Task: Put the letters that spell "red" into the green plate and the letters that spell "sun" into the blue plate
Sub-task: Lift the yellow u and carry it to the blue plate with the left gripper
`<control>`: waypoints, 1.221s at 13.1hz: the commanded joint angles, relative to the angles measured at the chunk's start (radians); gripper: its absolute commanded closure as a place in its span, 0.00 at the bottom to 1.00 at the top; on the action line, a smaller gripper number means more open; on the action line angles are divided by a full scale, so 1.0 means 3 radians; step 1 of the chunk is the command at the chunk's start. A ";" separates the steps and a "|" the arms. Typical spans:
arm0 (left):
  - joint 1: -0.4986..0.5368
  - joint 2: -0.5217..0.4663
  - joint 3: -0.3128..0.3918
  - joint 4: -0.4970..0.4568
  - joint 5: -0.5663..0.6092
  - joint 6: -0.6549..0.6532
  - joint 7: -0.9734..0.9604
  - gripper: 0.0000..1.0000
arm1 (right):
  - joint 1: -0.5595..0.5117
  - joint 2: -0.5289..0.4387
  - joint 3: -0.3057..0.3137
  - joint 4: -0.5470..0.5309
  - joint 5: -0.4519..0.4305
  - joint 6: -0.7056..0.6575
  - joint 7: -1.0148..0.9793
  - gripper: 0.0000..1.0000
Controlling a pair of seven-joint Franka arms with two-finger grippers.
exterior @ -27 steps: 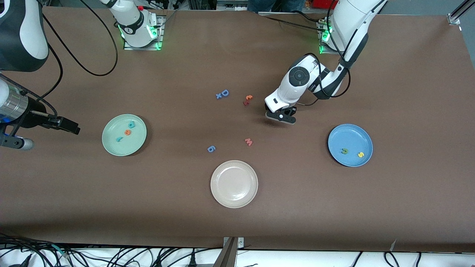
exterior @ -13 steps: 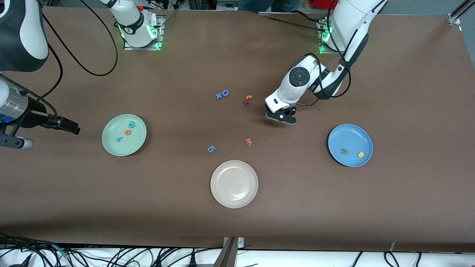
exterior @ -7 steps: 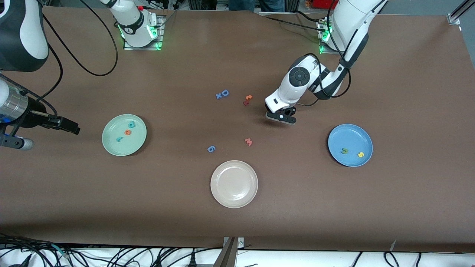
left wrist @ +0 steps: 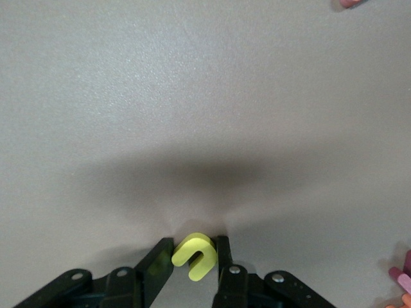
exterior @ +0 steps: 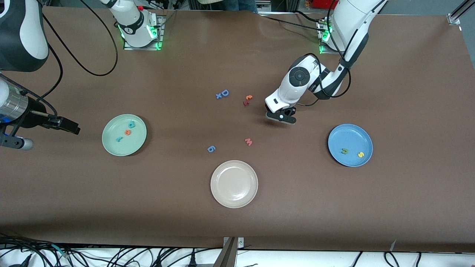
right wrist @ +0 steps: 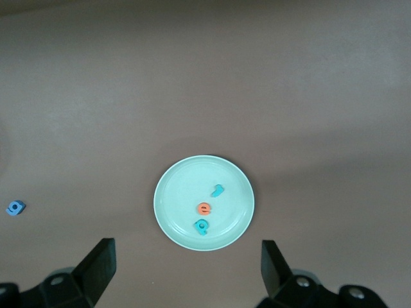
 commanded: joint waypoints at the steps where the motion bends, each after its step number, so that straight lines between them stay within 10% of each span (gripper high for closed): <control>1: 0.0002 0.0044 0.0024 0.0058 0.0131 0.0017 -0.0042 0.77 | -0.0052 -0.0028 0.0051 -0.0046 -0.0027 0.0038 -0.0047 0.00; 16: 0.0037 -0.0027 0.0132 0.0226 0.0131 -0.0182 0.0061 0.79 | -0.0057 -0.0028 0.0051 -0.0046 -0.0022 0.0038 -0.0047 0.00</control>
